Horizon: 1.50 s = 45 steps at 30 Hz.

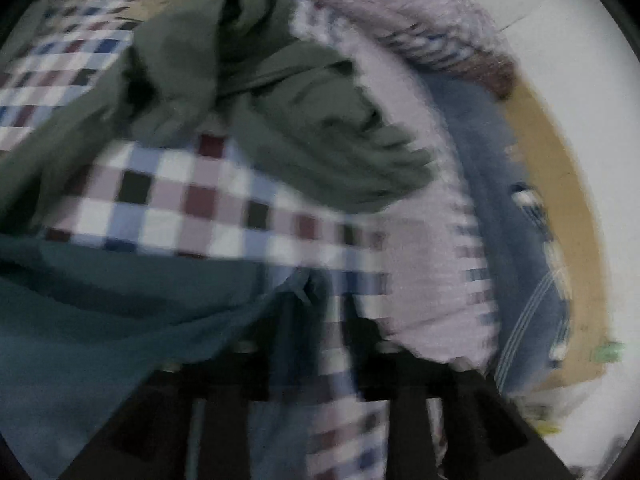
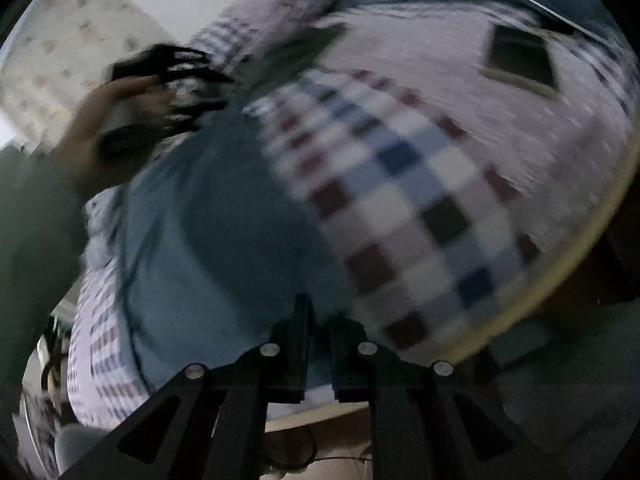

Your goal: Fold clothes

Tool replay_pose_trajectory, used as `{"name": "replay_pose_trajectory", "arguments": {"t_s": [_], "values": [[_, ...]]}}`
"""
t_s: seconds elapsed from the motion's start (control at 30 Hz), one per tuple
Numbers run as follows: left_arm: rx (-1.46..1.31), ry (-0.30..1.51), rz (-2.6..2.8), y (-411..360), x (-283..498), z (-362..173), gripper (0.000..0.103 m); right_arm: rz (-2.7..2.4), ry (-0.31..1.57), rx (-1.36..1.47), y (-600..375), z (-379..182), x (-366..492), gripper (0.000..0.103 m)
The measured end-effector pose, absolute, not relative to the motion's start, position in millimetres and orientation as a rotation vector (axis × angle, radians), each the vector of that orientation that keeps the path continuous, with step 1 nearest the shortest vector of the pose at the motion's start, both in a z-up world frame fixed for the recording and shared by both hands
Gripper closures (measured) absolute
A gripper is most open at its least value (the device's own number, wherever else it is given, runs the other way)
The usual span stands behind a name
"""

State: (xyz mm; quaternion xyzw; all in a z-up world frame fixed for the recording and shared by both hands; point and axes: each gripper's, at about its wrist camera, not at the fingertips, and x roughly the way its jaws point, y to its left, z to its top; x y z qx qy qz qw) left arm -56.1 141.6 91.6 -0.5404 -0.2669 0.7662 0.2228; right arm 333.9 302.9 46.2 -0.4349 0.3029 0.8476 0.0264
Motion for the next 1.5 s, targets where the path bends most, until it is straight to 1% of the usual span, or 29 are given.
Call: {"name": "replay_pose_trajectory", "arguments": {"t_s": [0.03, 0.07, 0.13, 0.2, 0.23, 0.33, 0.47, 0.67, 0.77, 0.83, 0.97, 1.0, 1.03, 1.07, 1.1, 1.13, 1.17, 1.2, 1.23, 1.3, 1.5], "values": [[-1.446, -0.778, 2.103, 133, -55, 99, 0.025, 2.585, 0.96, -1.338, 310, 45, 336, 0.082], [-1.4, -0.812, 2.102, 122, -53, 108, 0.021, 2.565, 0.98, -1.324, 316, 45, 338, 0.08], [-1.307, -0.856, 2.126, 92, -46, 127, 0.02, 2.558, 0.974, -1.312, 319, 48, 339, 0.075], [-1.242, -0.859, 2.163, 63, -39, 141, 0.02, 2.574, 0.961, -1.305, 318, 50, 341, 0.072], [-1.207, -0.853, 2.188, 44, -32, 147, 0.02, 2.585, 0.955, -1.301, 317, 51, 341, 0.067], [-1.152, -0.785, 2.299, -10, -6, 158, 0.02, 2.627, 0.942, -1.281, 313, 56, 339, 0.061], [-1.149, -0.69, 2.383, -72, 45, 147, 0.02, 2.683, 0.932, -1.277, 314, 59, 332, 0.059], [-1.275, -0.657, 2.312, -114, 157, 85, 0.02, 2.741, 0.782, -1.454, 305, 49, 315, 0.059], [-1.419, -0.542, 2.287, -113, 202, 60, 0.02, 2.743, 0.742, -1.463, 302, 47, 313, 0.059], [-1.458, -0.489, 2.255, -103, 213, 51, 0.02, 2.752, 0.752, -1.449, 303, 49, 315, 0.061], [-1.512, -0.394, 2.186, -81, 232, 35, 0.02, 2.772, 0.686, -1.443, 298, 52, 314, 0.063], [-1.525, -0.37, 2.168, -75, 236, 31, 0.02, 2.776, 0.669, -1.445, 296, 52, 312, 0.066], [-1.534, -0.364, 2.166, -73, 238, 29, 0.02, 2.777, 0.659, -1.448, 296, 51, 312, 0.075], [-1.541, -0.364, 2.171, -72, 238, 27, 0.02, 2.773, 0.662, -1.451, 297, 50, 313, 0.08], [-1.547, -0.364, 2.175, -72, 238, 25, 0.022, 2.77, 0.665, -1.454, 297, 49, 314, 0.092], [-1.554, -0.365, 2.179, -71, 239, 23, 0.027, 2.767, 0.668, -1.456, 298, 48, 314, 0.099], [-1.559, -0.384, 2.179, -74, 239, 21, 0.054, 2.764, 0.677, -1.455, 299, 48, 316, 0.099], [-1.575, -0.43, 2.171, -81, 239, 19, 0.093, 2.766, 0.69, -1.453, 300, 49, 317, 0.1], [-1.593, -0.517, 2.147, -91, 238, 15, 0.097, 2.771, 0.693, -1.455, 300, 51, 319, 0.101], [-1.581, -0.611, 2.131, -101, 239, 16, 0.098, 2.785, 0.694, -1.458, 299, 55, 324, 0.102], [-1.496, -0.696, 2.143, -117, 261, 37, 0.1, 2.844, 0.665, -1.477, 290, 77, 346, 0.102]]}}
